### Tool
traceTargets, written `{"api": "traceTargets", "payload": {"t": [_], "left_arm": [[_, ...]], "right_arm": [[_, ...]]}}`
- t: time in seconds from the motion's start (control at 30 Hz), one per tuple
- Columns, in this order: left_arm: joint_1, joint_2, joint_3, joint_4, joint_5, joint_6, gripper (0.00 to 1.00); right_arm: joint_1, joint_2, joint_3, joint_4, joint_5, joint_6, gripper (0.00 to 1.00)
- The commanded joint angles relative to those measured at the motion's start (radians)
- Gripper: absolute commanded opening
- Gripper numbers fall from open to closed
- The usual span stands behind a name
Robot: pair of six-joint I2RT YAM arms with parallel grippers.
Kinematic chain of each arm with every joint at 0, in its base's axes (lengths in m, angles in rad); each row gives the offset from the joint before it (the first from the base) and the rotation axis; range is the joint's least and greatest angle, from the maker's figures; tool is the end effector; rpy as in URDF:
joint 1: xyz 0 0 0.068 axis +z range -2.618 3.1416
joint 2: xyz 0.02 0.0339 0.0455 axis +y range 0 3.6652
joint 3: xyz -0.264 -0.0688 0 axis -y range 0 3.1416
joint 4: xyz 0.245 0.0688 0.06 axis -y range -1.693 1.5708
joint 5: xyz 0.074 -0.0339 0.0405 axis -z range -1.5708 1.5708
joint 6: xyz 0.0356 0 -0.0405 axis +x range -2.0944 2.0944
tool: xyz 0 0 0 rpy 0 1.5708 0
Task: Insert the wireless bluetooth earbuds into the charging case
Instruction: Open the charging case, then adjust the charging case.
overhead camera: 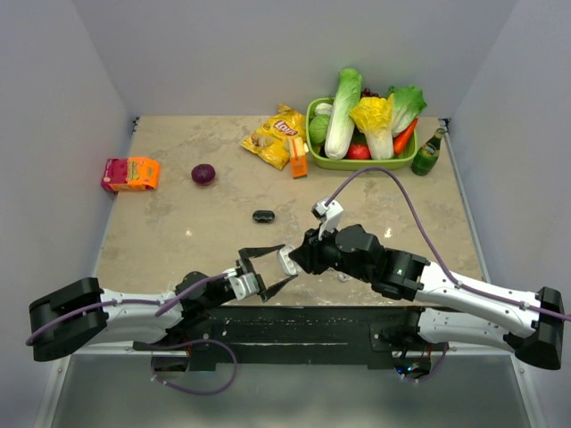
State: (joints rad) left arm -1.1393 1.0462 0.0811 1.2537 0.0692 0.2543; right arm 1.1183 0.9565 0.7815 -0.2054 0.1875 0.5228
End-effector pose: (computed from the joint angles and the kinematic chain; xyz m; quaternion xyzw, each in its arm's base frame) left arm 0.0737 -0.1660 0.2059 0.4049 0.4406 -0.3617 0.7150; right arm 0.1025 0.1956 0.3052 -0.1917 0.8035 0.3555 0.4373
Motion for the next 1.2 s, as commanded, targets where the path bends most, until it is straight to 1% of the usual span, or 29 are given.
{"api": "traceTargets", "payload": {"t": [0.0, 0.1, 0.13, 0.2, 0.23, 0.3, 0.33, 0.4, 0.43, 0.5, 0.53, 0.73, 0.77, 0.83, 0.87, 0.97, 1.0, 1.07, 1.1, 1.13, 1.17], "left_arm": [[0.0, -0.002, 0.014, 0.348, -0.006, 0.019, 0.0], [0.001, 0.006, 0.009, 0.358, -0.019, 0.011, 0.0], [0.0, 0.012, 0.006, 0.36, -0.031, 0.008, 0.0], [0.0, 0.017, 0.008, 0.359, -0.046, -0.006, 0.0], [0.001, 0.023, 0.006, 0.355, -0.064, -0.01, 0.14], [0.0, 0.023, 0.009, 0.334, -0.094, -0.038, 0.32], [0.0, 0.025, 0.012, 0.322, -0.121, -0.05, 0.52], [0.0, 0.02, 0.026, 0.262, -0.169, -0.082, 0.69], [0.001, 0.017, 0.035, 0.235, -0.184, -0.099, 0.8], [0.001, 0.014, 0.06, 0.155, -0.207, -0.108, 0.88], [0.001, 0.015, 0.066, 0.138, -0.215, -0.116, 1.0], [0.001, 0.026, 0.094, 0.09, -0.249, -0.128, 1.0], [0.003, 0.023, 0.098, 0.078, -0.25, -0.135, 1.0], [0.001, -0.003, 0.1, 0.034, -0.23, -0.167, 1.0], [0.001, -0.017, 0.097, 0.018, -0.217, -0.185, 1.0], [0.015, -0.077, 0.088, -0.062, -0.128, -0.309, 0.99], [0.019, -0.093, 0.08, -0.066, -0.07, -0.382, 0.97], [0.039, -0.1, 0.045, -0.03, 0.018, -0.453, 0.96], [0.047, -0.092, 0.037, -0.013, 0.093, -0.481, 0.95], [0.073, -0.092, 0.032, 0.007, 0.13, -0.541, 0.95], [0.093, -0.089, 0.031, 0.016, 0.17, -0.565, 0.94]], "right_arm": [[-0.002, -0.009, 0.025, 0.004, 0.012, -0.021, 0.24], [-0.002, -0.021, 0.032, -0.002, 0.032, -0.04, 0.09], [-0.003, -0.024, 0.036, 0.004, 0.058, -0.05, 0.0], [-0.002, -0.032, 0.045, -0.005, 0.064, -0.088, 0.0], [-0.002, -0.032, 0.062, -0.018, 0.072, -0.104, 0.0], [-0.003, -0.035, 0.082, -0.038, 0.075, -0.159, 0.0], [-0.002, -0.039, 0.1, -0.052, 0.075, -0.177, 0.0], [-0.002, -0.044, 0.117, -0.066, 0.072, -0.239, 0.0], [-0.002, -0.044, 0.136, -0.083, 0.069, -0.254, 0.0], [-0.002, -0.039, 0.151, -0.1, 0.053, -0.3, 0.0], [-0.002, -0.038, 0.166, -0.118, 0.046, -0.313, 0.0], [-0.002, -0.028, 0.199, -0.158, 0.024, -0.382, 0.0], [-0.002, -0.032, 0.2, -0.161, 0.032, -0.408, 0.0], [0.0, -0.053, 0.19, -0.149, 0.095, -0.444, 0.0], [0.0, -0.068, 0.177, -0.135, 0.114, -0.498, 0.0], [0.008, -0.175, 0.107, -0.042, 0.104, -0.621, 0.0], [0.009, -0.194, 0.105, -0.032, 0.107, -0.632, 0.0], [0.009, -0.2, 0.134, -0.086, 0.052, -0.69, 0.0], [0.011, -0.193, 0.166, -0.133, 0.035, -0.705, 0.0], [0.011, -0.179, 0.183, -0.155, 0.017, -0.719, 0.0], [0.014, -0.155, 0.199, -0.173, 0.009, -0.736, 0.0]]}}
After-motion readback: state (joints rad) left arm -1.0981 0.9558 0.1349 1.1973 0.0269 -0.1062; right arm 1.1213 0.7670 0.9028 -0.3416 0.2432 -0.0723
